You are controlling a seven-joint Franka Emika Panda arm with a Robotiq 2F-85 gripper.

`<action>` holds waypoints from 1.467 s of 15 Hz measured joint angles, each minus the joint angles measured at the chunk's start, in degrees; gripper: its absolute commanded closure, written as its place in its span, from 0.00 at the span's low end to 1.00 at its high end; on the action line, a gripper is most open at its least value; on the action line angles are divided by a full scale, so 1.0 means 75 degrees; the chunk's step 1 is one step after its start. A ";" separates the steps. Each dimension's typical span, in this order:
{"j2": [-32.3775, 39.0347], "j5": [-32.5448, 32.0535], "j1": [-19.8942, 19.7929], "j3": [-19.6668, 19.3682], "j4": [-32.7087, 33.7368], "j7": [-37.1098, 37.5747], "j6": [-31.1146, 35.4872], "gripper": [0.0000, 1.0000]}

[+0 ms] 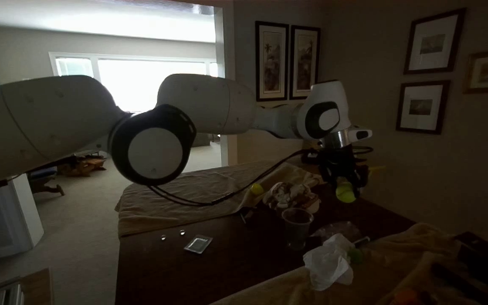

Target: Put the tennis ball in the clear cup.

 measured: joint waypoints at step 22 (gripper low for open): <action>-0.0340 0.0060 0.0290 0.0690 -0.0033 -0.0921 -0.0001 0.58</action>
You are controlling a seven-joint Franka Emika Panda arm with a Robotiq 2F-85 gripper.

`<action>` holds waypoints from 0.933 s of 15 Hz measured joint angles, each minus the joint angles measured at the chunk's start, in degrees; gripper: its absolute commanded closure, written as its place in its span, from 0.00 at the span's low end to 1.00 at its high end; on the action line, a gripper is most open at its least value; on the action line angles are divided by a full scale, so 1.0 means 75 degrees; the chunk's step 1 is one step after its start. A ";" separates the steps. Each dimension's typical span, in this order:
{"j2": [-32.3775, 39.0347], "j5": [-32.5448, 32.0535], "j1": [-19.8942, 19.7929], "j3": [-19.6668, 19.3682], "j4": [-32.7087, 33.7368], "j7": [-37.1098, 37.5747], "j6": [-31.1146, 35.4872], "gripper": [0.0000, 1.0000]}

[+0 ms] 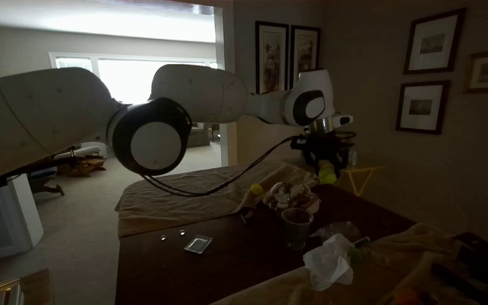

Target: Put the tennis ball in the clear cup.

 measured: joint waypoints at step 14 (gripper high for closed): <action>-0.0915 -0.0003 0.1182 -0.0011 0.0075 0.0771 -0.0438 0.58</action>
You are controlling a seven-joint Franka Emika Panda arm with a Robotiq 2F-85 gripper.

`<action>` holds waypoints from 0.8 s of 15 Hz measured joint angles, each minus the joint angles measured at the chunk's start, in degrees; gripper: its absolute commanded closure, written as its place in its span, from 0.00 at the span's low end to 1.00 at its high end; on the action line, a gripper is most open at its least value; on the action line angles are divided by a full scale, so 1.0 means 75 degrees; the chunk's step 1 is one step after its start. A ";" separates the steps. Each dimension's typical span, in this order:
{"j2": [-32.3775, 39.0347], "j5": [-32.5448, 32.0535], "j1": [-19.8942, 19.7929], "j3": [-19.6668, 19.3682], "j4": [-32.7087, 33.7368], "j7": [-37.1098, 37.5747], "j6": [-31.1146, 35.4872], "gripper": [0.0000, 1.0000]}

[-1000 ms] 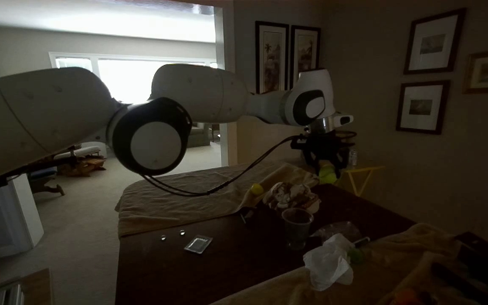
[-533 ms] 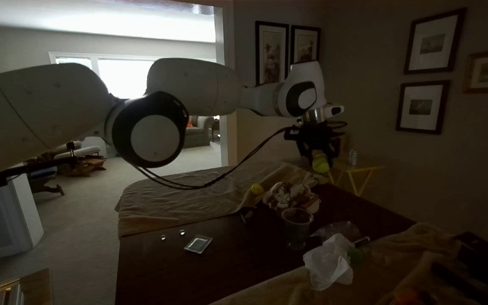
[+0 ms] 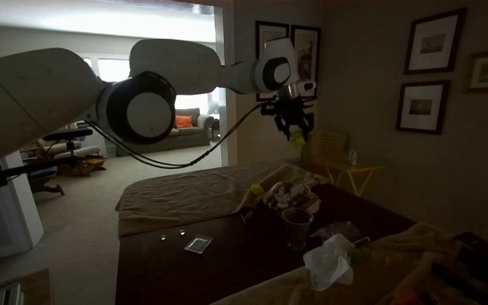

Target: Put the tennis ball in the clear cup.

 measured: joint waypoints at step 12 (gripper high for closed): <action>-0.0199 -0.0045 0.0166 -0.0599 -0.0002 0.2222 -0.2130 0.58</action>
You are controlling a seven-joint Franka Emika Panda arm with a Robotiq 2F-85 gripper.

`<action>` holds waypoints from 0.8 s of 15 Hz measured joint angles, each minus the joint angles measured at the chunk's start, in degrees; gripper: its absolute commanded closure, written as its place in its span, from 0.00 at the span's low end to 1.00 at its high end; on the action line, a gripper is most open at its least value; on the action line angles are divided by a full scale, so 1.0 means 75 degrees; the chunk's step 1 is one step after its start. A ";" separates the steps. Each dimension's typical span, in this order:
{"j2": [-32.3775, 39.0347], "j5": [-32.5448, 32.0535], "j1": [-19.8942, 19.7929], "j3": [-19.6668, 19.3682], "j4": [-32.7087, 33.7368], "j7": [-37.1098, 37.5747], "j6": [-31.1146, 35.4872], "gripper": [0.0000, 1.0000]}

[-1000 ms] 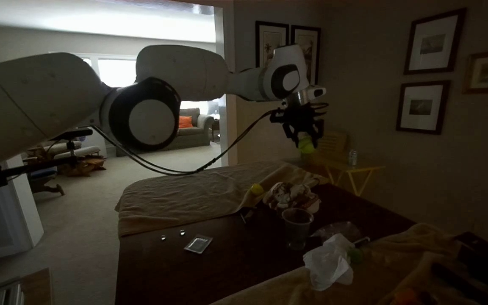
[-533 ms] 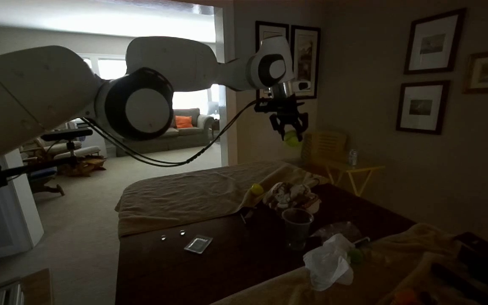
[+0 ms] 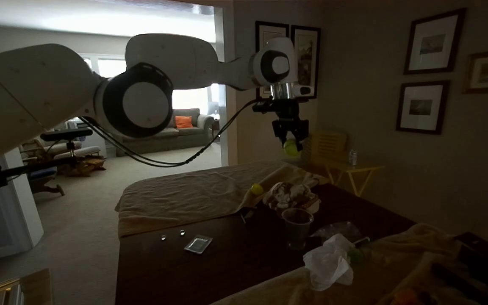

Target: Put the tennis ball in the clear cup.

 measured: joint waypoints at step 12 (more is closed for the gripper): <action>0.0075 0.0001 -0.0157 -0.0066 -0.0068 0.0970 -0.0261 0.33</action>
